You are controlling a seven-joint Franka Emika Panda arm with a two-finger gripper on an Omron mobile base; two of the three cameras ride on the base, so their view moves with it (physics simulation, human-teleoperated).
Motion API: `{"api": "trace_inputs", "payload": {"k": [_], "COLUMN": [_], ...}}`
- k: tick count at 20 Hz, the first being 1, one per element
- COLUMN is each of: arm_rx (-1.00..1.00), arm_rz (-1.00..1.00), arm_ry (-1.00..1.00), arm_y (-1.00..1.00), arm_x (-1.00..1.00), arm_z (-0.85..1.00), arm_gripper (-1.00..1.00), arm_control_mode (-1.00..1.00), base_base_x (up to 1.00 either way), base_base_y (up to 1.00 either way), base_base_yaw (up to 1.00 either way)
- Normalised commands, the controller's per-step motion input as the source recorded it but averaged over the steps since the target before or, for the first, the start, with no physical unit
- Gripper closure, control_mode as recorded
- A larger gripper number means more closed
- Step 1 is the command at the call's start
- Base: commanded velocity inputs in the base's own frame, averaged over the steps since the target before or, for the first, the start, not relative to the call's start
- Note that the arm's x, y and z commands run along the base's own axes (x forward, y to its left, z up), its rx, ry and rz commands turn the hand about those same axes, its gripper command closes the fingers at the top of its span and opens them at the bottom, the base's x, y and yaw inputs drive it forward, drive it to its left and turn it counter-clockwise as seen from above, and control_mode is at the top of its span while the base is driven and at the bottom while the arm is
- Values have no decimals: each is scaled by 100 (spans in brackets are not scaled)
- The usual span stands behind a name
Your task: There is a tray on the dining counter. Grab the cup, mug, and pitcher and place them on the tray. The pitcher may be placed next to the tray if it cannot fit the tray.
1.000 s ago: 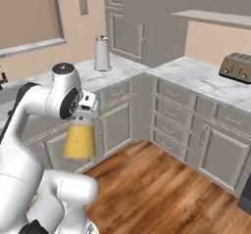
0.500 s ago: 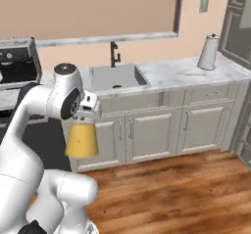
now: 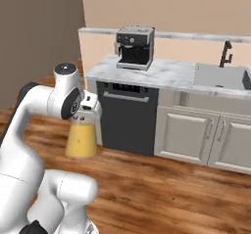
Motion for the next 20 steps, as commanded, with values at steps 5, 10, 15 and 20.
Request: {"api": "trace_inputs", "payload": {"k": [5,10,15,20], "arm_rx": [0,0,0,0], "arm_rz": [0,0,0,0], "arm_ry": [0,0,0,0], "arm_y": [0,0,0,0], "arm_x": [0,0,0,0], "arm_z": [0,0,0,0], "arm_gripper": [100,100,100,100], "arm_control_mode": [100,100,100,100], "base_base_x": [-21,33,73,96], "base_base_y": [99,100,100,100], "base_base_yaw": [27,0,-2,-6]}}
